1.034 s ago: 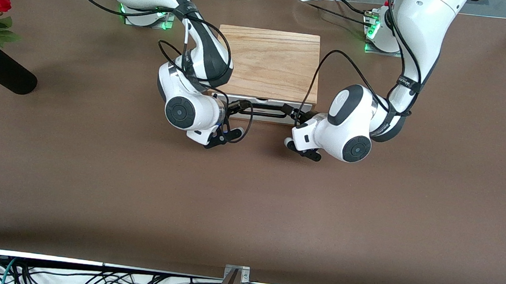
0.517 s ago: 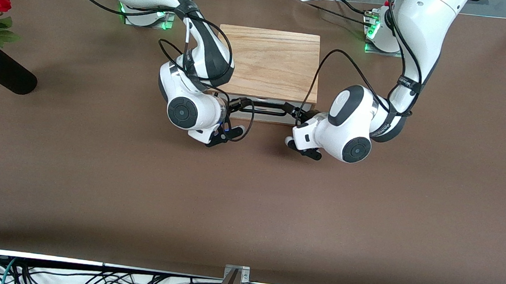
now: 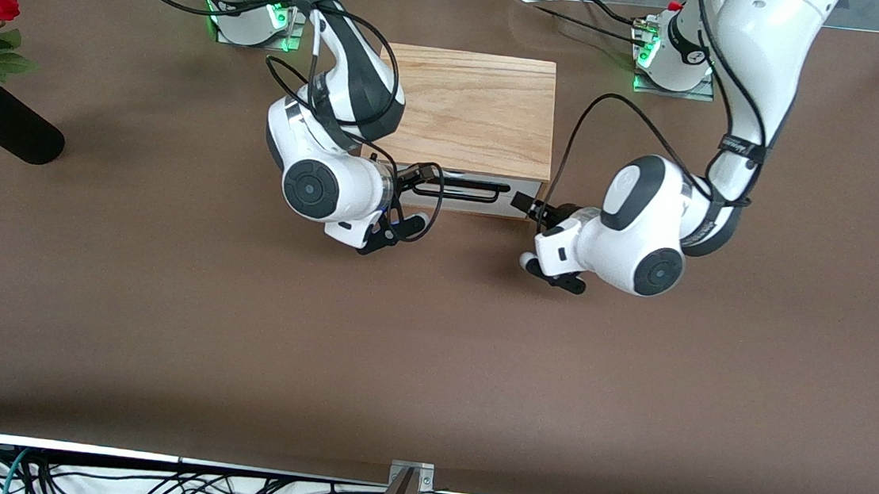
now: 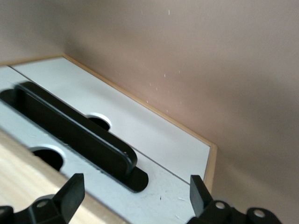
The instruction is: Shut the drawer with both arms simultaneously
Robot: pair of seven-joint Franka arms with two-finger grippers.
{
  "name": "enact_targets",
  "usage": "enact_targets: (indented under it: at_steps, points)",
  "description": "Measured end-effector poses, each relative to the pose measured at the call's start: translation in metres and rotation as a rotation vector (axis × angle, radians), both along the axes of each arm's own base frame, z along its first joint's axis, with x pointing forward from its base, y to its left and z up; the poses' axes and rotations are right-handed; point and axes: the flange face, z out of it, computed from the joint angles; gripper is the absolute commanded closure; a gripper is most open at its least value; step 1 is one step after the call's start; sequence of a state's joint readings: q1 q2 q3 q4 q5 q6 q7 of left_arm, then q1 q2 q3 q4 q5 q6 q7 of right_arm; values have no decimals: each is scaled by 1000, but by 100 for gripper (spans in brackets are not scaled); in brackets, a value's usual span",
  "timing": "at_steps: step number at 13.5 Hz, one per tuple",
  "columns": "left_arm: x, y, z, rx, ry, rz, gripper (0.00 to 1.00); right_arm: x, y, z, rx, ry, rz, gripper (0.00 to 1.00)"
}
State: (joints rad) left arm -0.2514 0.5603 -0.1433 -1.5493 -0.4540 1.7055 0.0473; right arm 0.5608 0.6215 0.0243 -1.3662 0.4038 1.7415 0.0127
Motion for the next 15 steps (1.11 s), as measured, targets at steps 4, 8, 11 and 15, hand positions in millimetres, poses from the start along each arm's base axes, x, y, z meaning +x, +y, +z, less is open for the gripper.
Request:
enact_targets:
  at_steps: [4,8,11,15]
  points:
    - [27,78,73,135,-180,9,0,39,-39,30,-6,-87,-51,0]
    - [39,130,142,289,-353,-4,0,87,-111,55,-21,-200,-37,0]
    - [43,160,205,307,-464,51,0,116,-175,75,-52,-252,-86,0]
    - [32,201,262,357,-553,108,0,136,-251,121,-124,-319,-189,0]
